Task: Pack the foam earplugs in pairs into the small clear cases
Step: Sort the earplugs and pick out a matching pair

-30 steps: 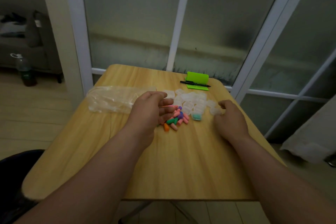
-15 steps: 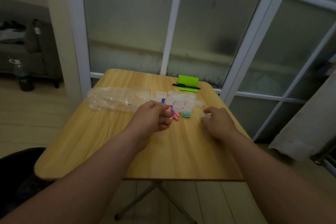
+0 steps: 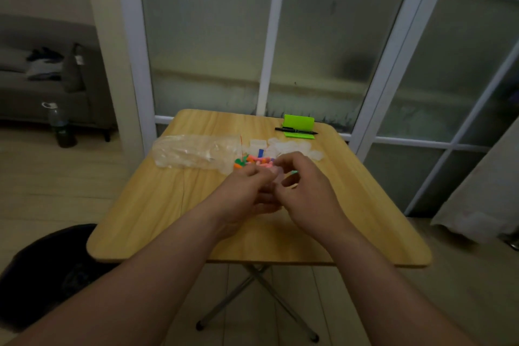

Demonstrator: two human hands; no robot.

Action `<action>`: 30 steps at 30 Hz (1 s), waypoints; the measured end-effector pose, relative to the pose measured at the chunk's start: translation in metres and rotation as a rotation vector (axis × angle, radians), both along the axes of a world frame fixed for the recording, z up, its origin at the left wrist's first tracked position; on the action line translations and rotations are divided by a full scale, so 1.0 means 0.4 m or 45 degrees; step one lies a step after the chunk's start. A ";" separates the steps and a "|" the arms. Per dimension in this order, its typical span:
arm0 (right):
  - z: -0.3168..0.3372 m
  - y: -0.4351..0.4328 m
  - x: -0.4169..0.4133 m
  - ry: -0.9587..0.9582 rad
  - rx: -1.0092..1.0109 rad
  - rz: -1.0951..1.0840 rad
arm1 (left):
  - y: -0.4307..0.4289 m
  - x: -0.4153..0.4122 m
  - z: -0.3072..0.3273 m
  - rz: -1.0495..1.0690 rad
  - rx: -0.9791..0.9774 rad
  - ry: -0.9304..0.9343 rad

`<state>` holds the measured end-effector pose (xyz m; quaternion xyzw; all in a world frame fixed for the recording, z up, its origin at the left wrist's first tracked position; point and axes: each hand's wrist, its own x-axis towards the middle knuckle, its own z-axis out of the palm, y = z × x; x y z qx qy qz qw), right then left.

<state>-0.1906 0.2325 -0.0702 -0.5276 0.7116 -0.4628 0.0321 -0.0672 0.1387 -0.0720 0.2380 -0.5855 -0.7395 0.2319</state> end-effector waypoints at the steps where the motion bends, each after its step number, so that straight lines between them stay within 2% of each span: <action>1: -0.003 0.002 0.001 -0.004 0.012 0.022 | -0.003 0.002 -0.007 0.012 -0.018 -0.003; 8: -0.001 0.014 -0.019 -0.183 0.080 0.099 | -0.037 0.018 -0.007 0.065 -0.104 -0.036; 14: -0.023 -0.008 -0.021 -0.148 -0.008 -0.008 | -0.020 -0.014 -0.015 0.168 -0.043 0.035; 19: -0.035 -0.022 -0.013 -0.097 0.015 -0.057 | -0.018 -0.022 -0.032 0.123 0.072 0.089; 21: -0.024 -0.022 -0.018 -0.219 0.038 -0.005 | -0.026 -0.015 -0.028 0.118 0.026 0.087; 26: -0.002 -0.011 -0.029 -0.732 0.156 0.083 | -0.030 0.016 -0.012 0.038 -0.194 -0.010; 30: 0.000 -0.004 -0.035 -0.940 0.210 0.136 | -0.026 0.031 -0.001 0.010 -0.299 -0.060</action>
